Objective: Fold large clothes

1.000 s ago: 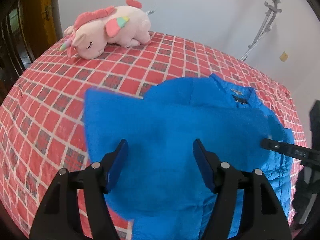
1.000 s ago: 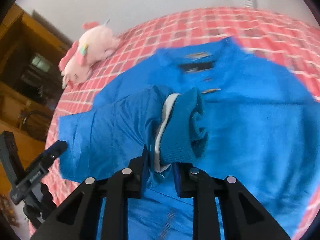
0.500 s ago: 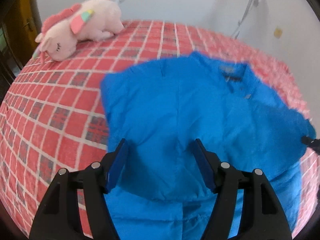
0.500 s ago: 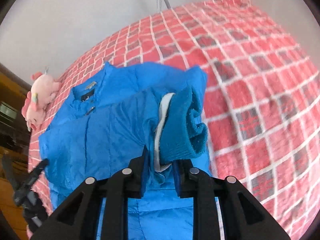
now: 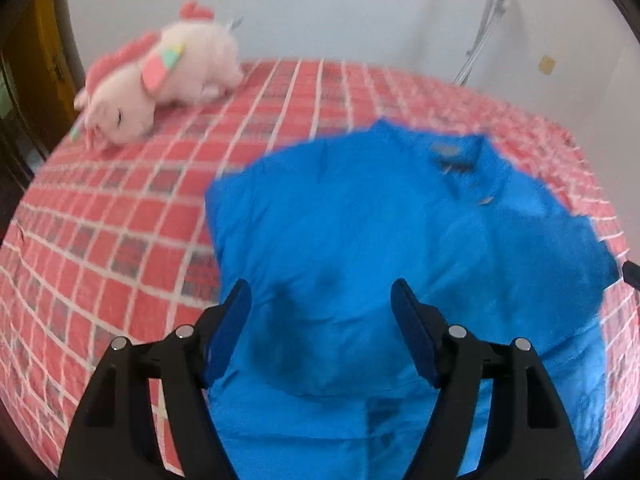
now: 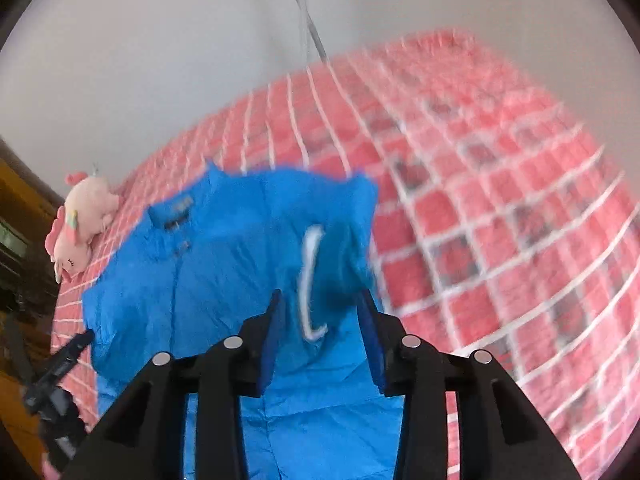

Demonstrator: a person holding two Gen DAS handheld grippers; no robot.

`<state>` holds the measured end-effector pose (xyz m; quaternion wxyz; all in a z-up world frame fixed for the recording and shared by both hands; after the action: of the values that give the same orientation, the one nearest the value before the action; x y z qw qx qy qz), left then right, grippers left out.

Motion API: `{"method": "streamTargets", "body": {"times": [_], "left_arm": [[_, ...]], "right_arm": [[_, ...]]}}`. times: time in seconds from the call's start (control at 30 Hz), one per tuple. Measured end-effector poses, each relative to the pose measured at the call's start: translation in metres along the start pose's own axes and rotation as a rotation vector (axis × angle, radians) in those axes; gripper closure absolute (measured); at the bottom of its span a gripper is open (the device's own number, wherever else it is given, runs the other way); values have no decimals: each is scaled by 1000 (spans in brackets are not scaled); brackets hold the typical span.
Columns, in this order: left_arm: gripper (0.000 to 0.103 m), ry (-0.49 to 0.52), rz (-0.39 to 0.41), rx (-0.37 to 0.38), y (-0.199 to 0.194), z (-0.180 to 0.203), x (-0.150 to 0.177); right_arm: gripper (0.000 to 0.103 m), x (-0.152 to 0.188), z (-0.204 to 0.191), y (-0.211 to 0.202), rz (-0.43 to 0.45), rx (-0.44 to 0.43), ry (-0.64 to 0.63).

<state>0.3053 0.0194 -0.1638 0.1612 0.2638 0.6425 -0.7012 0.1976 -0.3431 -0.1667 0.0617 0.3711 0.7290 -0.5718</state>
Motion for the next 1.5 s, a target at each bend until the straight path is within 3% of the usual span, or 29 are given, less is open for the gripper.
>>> {"method": "streamTargets", "body": {"times": [0.1,0.17,0.33,0.43,0.63,0.73,0.8,0.93,1.1,1.2,1.33,1.5], "left_arm": [[31,43,2,25,4,24,-7],[31,85,-3,4,14,37,-6],[29,104,-92,-30,56,39,14],[28,127,-76,-36,58,40,16],[31,89,-91,-38,40,38,10],[31,89,-51,-10,15,38,11],[31,100,-39,-2,3,42,20],[31,98,-120,-15,27,44,41],[29,83,-159,5,43,41,46],[33,63,-179,17,32,38,44],[32,47,-137,28,-12,23,51],[29,57,-141,-18,-74,-15,102]], "right_arm": [[64,-1,-34,9,-24,-37,-109],[64,3,-47,27,-56,-14,-157],[67,18,-46,76,-154,12,-160],[67,27,-43,96,-188,-10,-145],[66,27,-49,81,-187,7,-170],[63,31,-67,40,-114,-76,-219],[61,41,-72,31,-113,-81,-240],[61,65,-71,57,-187,-35,-262],[62,74,-63,85,-236,-75,-199],[62,71,-59,72,-236,-101,-174],[59,74,-49,14,-159,-168,-173],[56,114,-14,-41,-181,-179,-174]]}}
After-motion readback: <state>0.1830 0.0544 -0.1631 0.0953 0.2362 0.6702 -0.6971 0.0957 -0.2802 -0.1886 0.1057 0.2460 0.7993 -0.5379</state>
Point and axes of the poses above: each gripper's, at about its wrist camera, not at the fingertips, and y roughly the way its jaws point, z to its right, x to its underside, the point moved 8 cm from there along y, roughly the way its jaws point, and after that the axes turned 1 degree about z, right-handed, at the moved point
